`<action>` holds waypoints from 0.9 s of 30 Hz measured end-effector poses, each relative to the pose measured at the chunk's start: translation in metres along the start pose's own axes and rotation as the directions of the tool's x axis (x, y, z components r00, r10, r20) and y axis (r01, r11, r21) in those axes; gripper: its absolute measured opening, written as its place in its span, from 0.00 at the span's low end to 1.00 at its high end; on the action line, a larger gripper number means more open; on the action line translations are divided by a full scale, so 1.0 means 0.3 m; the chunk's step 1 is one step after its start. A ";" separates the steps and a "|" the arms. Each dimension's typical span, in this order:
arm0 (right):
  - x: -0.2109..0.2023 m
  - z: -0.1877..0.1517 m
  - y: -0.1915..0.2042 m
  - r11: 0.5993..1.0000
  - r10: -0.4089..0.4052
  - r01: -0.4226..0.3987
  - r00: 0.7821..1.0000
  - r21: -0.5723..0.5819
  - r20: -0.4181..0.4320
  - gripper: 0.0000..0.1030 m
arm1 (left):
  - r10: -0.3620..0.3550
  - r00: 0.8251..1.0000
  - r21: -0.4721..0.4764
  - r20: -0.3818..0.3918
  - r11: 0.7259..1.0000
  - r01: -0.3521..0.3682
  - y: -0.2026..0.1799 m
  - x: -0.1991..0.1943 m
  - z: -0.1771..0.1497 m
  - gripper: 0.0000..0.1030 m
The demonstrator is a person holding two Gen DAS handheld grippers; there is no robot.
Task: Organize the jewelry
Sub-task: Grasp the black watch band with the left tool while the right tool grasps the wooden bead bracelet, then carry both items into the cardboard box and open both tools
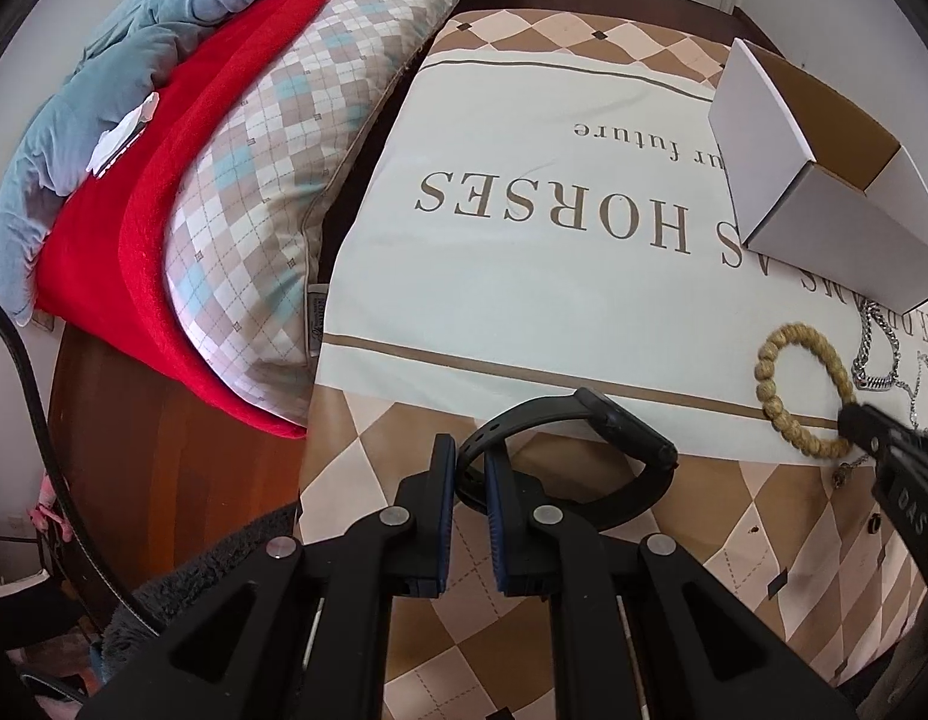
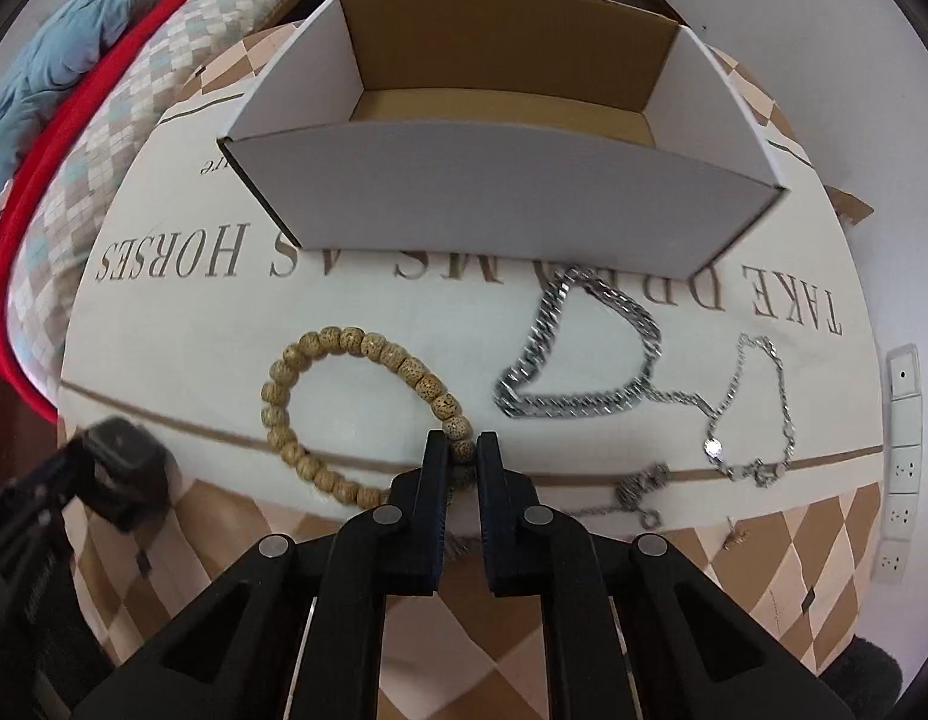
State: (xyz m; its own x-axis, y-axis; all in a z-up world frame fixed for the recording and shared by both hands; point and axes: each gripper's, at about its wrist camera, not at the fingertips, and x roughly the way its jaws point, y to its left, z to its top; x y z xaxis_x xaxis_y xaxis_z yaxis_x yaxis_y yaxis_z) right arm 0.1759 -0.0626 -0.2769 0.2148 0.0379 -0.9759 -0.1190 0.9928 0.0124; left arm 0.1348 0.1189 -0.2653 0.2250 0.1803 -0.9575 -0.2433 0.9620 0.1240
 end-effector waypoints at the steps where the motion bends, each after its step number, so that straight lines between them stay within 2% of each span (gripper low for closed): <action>1: -0.008 -0.009 -0.009 1.000 0.011 -0.011 1.000 0.004 0.005 0.09 | 0.000 1.000 -0.001 0.002 1.000 0.000 -0.001 -0.004 -0.003 0.07; 7: -0.116 -0.014 -0.065 0.997 0.069 -0.071 0.993 0.022 0.093 0.09 | -0.012 0.999 -0.003 0.035 1.000 0.012 -0.019 -0.057 -0.004 0.07; 13: -0.278 0.030 -0.084 0.995 0.088 -0.094 0.974 0.019 0.210 0.09 | -0.041 0.993 0.023 0.107 0.999 0.039 -0.073 -0.170 0.021 0.07; 21: -0.479 0.102 -0.181 0.997 0.073 -0.082 0.944 0.013 0.321 0.09 | -0.119 0.966 0.070 0.229 0.992 0.106 -0.161 -0.372 0.117 0.07; 27: -0.587 0.182 -0.229 0.991 0.112 -0.131 0.919 0.023 0.378 0.09 | -0.163 0.944 0.102 0.285 0.985 0.140 -0.219 -0.475 0.215 0.07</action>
State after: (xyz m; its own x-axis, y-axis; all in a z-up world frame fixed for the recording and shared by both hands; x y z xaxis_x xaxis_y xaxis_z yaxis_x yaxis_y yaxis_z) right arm 0.1992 -0.1313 -0.0940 0.5500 0.1891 -0.8135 -0.1232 0.9818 0.1449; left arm 0.1796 0.0433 -0.1201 0.5215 0.0715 -0.8503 -0.1123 0.9936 0.0147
